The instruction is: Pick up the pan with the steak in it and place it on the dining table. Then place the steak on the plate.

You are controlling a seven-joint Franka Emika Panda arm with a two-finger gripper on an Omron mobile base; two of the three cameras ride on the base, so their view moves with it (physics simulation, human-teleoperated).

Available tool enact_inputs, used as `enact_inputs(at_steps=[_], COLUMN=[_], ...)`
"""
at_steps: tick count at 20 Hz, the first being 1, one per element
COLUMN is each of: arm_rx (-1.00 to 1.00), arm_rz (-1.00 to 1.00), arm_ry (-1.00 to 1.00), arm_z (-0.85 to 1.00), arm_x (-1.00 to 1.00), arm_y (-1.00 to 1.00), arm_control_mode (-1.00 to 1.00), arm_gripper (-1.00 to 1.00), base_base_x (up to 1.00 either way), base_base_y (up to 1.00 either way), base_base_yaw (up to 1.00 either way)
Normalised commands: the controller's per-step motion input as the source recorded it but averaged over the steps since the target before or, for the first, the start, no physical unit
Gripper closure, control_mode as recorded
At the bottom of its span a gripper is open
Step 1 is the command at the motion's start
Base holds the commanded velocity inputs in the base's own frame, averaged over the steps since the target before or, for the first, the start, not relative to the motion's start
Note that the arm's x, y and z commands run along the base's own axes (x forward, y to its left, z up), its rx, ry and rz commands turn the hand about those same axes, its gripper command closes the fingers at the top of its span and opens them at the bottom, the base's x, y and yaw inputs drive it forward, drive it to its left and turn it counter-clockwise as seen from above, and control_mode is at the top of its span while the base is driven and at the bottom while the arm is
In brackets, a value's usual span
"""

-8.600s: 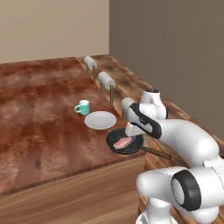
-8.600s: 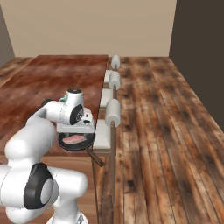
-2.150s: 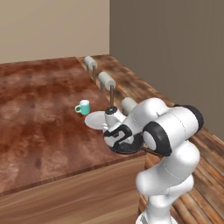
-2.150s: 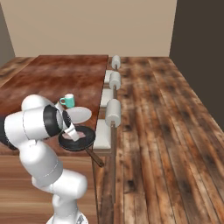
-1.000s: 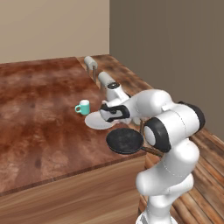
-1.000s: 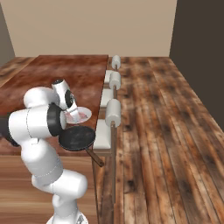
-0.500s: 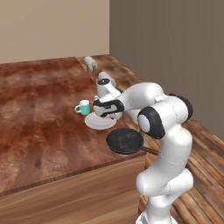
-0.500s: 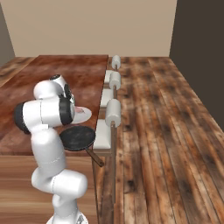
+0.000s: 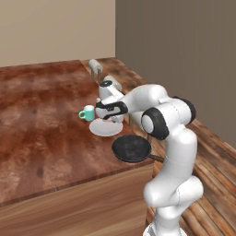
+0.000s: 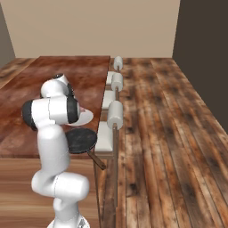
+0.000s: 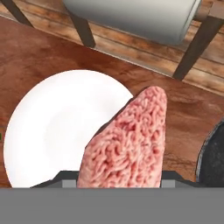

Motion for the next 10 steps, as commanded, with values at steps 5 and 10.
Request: enact_inputs(at_steps=[5, 10], arm_rx=[0.02, 0.01], arm_rz=[0.0, 0.0], arm_ry=[0.0, 0.0], arm_z=[-0.29, -0.31], arm_x=[0.22, 0.19], arm_y=[0.0, 0.0], arm_control_mode=[-1.0, -1.0], arm_gripper=[1.0, 1.0], base_base_x=[0.0, 0.0], base_base_y=[0.0, 0.0], base_base_yaw=[0.0, 0.0])
